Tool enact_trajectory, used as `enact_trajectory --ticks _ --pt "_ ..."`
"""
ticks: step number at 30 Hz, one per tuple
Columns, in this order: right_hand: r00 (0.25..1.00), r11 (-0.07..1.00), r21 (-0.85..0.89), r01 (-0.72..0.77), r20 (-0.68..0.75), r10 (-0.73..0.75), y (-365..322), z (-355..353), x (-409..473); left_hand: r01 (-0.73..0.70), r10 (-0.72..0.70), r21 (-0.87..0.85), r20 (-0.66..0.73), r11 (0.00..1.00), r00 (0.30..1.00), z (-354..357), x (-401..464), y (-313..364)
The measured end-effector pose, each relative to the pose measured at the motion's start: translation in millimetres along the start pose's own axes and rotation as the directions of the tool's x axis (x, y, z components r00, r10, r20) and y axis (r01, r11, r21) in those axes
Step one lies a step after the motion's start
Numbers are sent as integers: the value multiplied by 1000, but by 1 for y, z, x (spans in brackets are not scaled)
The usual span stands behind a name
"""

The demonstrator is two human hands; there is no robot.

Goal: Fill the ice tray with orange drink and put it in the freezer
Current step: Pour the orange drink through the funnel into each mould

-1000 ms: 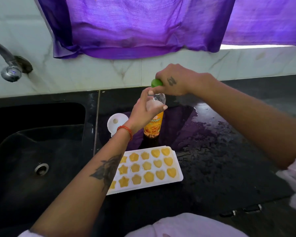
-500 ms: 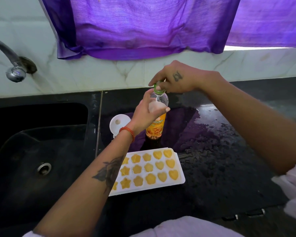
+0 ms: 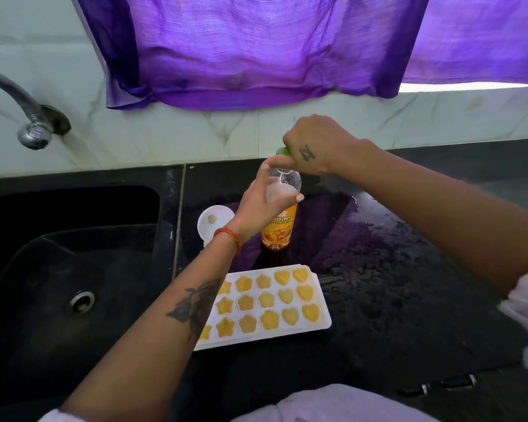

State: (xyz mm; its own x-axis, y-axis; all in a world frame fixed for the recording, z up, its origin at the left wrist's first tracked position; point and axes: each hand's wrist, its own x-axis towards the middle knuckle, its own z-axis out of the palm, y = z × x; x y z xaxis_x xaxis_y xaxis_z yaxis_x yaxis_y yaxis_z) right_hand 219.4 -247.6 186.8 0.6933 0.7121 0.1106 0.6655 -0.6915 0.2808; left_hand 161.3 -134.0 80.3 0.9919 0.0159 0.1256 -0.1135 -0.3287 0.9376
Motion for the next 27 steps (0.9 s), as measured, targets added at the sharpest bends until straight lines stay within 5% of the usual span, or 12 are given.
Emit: enact_trajectory --ticks 5,9,12,16,21,24,27 --pt "963 960 234 -156 252 95 20 -18 -7 20 -20 1 0 1000 1000 -1 3 -5" --pt "990 929 360 89 68 -122 16 -16 -6 32 -32 5 -8 999 999 1 5 -6" --pt "998 934 353 51 -63 -30 5 -6 2 47 -47 -4 -22 999 999 -1 6 -8" --pt "999 953 298 -43 -16 50 6 1 3 36 -36 9 2 999 999 -2 6 -6" --pt "992 965 262 30 108 -60 10 2 1 37 -37 -6 7 999 999 -1 4 -8" --pt "991 975 181 131 -50 -124 3 12 -3 51 -51 -17 6 999 999 -2 5 -8" --pt "988 997 50 63 -146 -55 -3 20 -9 28 -28 5 -27 1000 999 -1 5 -6"
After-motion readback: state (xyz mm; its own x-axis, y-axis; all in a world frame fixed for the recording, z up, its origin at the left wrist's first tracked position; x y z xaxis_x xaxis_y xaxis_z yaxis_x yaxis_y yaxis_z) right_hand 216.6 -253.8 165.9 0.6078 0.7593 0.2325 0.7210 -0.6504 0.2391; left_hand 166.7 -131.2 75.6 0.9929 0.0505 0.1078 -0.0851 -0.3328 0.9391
